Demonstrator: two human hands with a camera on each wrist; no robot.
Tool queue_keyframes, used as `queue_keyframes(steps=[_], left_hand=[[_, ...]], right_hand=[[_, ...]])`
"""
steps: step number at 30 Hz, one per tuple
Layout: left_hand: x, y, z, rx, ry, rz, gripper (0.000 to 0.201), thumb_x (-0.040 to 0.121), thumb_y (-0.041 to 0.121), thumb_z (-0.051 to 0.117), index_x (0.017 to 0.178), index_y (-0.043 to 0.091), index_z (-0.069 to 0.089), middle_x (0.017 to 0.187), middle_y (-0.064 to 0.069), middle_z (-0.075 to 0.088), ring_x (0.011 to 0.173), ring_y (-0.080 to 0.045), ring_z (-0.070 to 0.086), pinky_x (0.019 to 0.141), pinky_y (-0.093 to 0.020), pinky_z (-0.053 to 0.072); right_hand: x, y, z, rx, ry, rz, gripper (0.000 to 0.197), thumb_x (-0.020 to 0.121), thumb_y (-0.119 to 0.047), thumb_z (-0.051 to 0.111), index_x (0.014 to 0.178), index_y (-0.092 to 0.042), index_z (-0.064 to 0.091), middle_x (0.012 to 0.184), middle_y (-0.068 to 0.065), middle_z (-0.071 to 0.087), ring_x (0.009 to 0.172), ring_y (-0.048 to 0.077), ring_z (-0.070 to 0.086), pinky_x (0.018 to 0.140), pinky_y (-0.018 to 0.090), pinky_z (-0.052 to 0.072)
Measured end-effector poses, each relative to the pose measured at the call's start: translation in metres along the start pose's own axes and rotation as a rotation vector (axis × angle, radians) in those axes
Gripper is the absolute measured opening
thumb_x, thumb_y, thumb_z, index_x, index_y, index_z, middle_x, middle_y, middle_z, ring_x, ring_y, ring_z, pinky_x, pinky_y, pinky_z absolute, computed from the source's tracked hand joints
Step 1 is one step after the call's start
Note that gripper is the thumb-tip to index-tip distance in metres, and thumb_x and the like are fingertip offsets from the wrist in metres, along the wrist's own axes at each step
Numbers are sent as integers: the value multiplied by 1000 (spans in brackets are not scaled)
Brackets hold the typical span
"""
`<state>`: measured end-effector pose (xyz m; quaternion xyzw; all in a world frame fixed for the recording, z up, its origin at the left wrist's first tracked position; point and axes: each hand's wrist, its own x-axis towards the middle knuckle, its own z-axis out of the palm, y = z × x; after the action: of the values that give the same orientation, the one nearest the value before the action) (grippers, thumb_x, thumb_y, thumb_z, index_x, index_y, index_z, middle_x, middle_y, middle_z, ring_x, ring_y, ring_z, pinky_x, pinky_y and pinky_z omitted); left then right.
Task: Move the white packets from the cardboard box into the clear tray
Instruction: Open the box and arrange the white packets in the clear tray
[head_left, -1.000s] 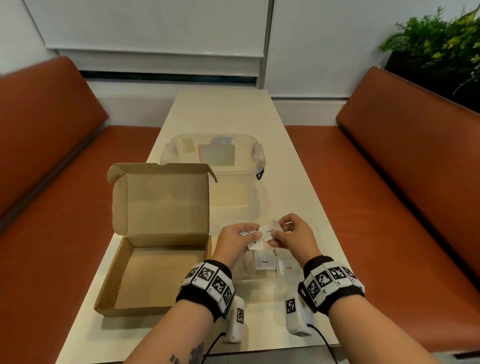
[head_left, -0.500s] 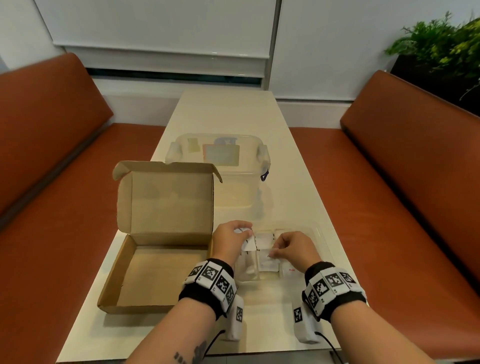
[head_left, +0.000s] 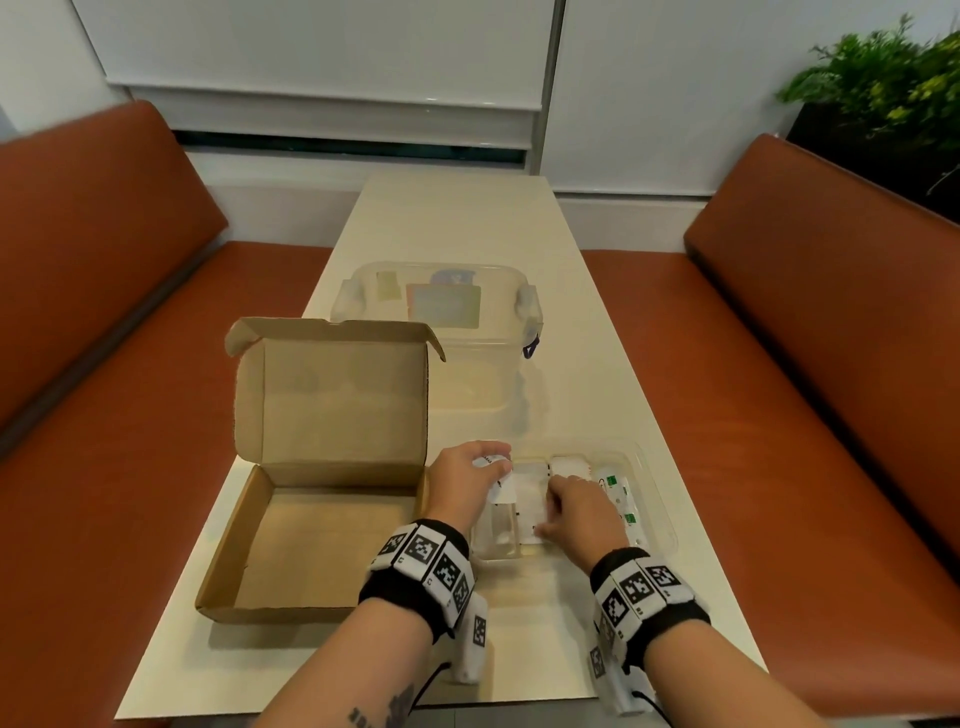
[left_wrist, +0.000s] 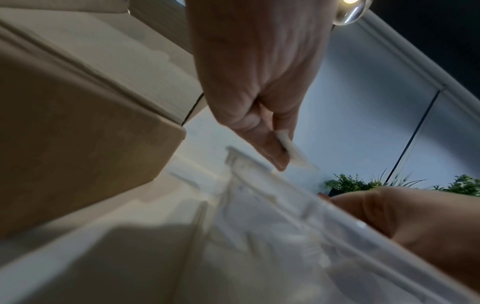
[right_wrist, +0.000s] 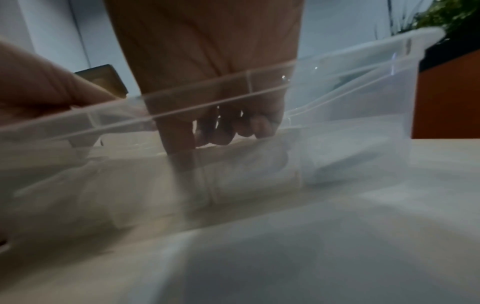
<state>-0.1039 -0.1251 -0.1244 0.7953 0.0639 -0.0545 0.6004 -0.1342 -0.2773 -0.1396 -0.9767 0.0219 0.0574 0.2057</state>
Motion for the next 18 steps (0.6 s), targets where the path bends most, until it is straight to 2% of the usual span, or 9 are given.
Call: queue_keyframes(steps=[4,6,7,8,10,12,13,15,18], left_hand=[[-2,1,2,-41,-36,24,16,86,15,66,89,29,73,87,17,67,79,4,57,62,-9,39],[-3,1,3,-75,-42,27,17,90,13,61,95,23,74,88,8,69,71,-2,59,57,-11,43],[-3,1,4,-94,-45,23,19,91,12,58,98,21,74,90,4,70,71,-5,60,58,-13,46],[-3,2,5,-116,-50,12,21,93,11,56,100,20,73,93,1,71,76,-10,63,65,-17,51],[-3,4,6,-161,-61,-12,24,95,9,51,103,19,72,101,-3,71,93,-20,66,85,-35,55],[-4,5,9,-175,-80,-15,26,96,8,49,106,20,69,107,-4,69,100,-25,65,92,-44,52],[-4,6,10,-167,-91,-5,28,96,8,48,108,22,69,109,-4,69,101,-25,64,92,-46,52],[-3,6,11,-169,-99,7,31,97,8,46,113,25,67,113,-4,67,102,-24,64,93,-46,52],[-2,5,9,-234,-72,-8,34,98,8,43,114,30,64,117,-5,65,98,-19,64,94,-41,52]], right_hand=[[1,-1,0,-35,-23,-16,27,77,-18,69,69,-19,44,81,-1,50,78,15,46,65,25,39],[1,-2,-3,49,17,-12,23,78,-18,68,72,-17,46,76,-2,50,74,15,47,59,23,36],[0,-3,-5,131,72,-2,20,82,-20,65,73,-16,47,73,-3,51,71,15,48,56,22,35],[0,-6,-8,239,122,19,19,87,-23,61,75,-15,50,71,-3,54,69,16,51,56,22,36],[0,-12,-14,487,139,75,25,93,-33,55,79,-12,57,69,-1,63,67,15,57,62,26,43],[0,-17,-19,660,74,101,20,88,-33,62,83,-15,62,66,-3,67,62,10,59,63,23,46],[1,-19,-21,702,38,105,14,85,-28,68,86,-15,63,66,-3,67,61,9,59,62,21,47],[2,-20,-24,765,-12,112,14,80,-16,74,89,-12,64,66,-1,64,60,10,58,59,18,48],[4,-14,-29,759,-3,140,12,80,-13,74,86,-9,65,66,-2,62,59,9,56,53,13,45]])
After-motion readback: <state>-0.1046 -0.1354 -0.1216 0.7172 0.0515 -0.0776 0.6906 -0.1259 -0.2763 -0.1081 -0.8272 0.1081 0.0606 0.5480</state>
